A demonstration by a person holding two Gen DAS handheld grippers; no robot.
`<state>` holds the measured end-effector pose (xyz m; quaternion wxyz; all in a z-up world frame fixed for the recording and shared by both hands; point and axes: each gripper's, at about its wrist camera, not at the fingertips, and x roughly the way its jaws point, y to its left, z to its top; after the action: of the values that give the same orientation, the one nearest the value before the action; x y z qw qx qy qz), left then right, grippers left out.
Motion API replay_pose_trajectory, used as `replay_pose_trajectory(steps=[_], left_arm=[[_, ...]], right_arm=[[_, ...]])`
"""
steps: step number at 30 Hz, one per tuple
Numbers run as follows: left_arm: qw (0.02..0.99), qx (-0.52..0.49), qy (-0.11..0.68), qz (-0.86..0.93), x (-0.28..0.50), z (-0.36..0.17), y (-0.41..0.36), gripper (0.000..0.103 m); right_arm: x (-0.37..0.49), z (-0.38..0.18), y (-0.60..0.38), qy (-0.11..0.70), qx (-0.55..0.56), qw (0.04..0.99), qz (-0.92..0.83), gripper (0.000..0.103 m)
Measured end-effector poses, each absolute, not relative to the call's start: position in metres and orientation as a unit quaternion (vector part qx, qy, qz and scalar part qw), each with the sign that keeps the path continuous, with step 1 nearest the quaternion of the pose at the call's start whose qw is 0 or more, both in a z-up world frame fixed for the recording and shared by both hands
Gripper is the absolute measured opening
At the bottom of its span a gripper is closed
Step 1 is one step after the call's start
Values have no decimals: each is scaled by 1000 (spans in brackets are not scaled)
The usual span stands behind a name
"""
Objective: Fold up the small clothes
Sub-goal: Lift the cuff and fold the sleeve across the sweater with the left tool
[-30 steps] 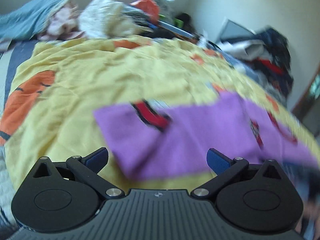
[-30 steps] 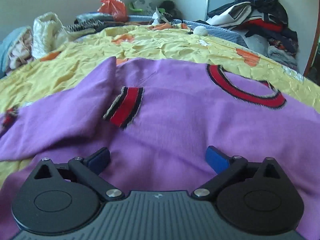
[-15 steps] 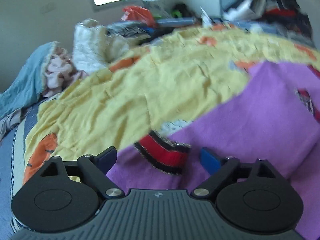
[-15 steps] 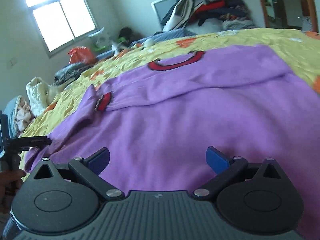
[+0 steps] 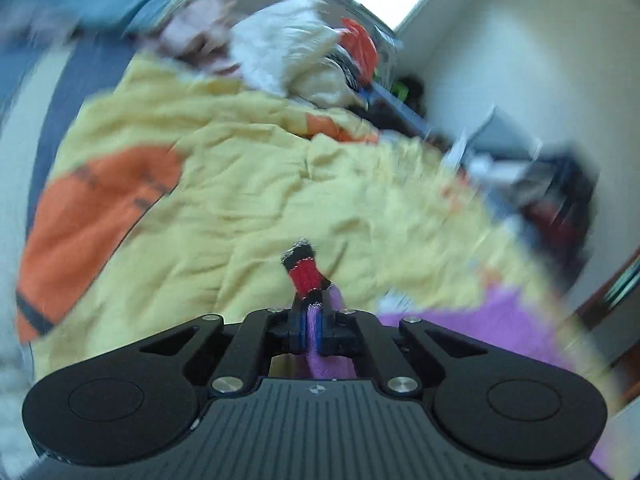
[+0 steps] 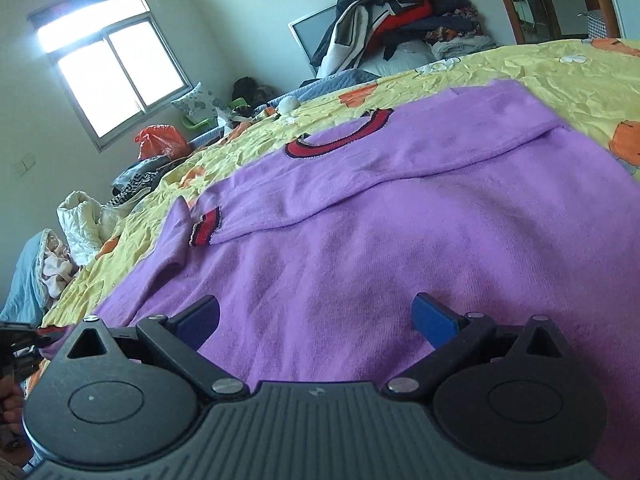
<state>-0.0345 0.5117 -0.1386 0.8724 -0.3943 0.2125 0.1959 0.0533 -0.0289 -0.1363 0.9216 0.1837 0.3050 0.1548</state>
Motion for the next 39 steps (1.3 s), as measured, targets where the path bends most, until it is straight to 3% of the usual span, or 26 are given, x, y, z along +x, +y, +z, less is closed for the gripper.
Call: replay_pose_trajectory(steps=[7,12,15,22,25,28,34,39], left_arm=[[842,-491,115,193,-87,-137,544,3],[901,-390,4,193,-100,-60,538,3],[910,-362,-4,202,-100,-35,533,3],[827,-468,103,294,-127,-146,560,3],[814,-489,99,298,-141,-160,572,4],[827,-475,83,290,-130,-139,586,4],[873,-410,66,257,-44,-45,617,3],[913,-363,59,177,31,35,573,3]], right_arm=[[53,-137,-29,304,180,923,153,103],[51,-137,-30,304,182,922,154,103],[51,-137,-29,305,178,923,154,103],[51,-137,-29,306,178,922,158,103],[52,-137,-29,308,179,921,161,103],[52,-136,-28,309,175,921,161,103],[52,-137,-27,309,175,921,162,103],[52,-137,-28,309,172,921,162,103]])
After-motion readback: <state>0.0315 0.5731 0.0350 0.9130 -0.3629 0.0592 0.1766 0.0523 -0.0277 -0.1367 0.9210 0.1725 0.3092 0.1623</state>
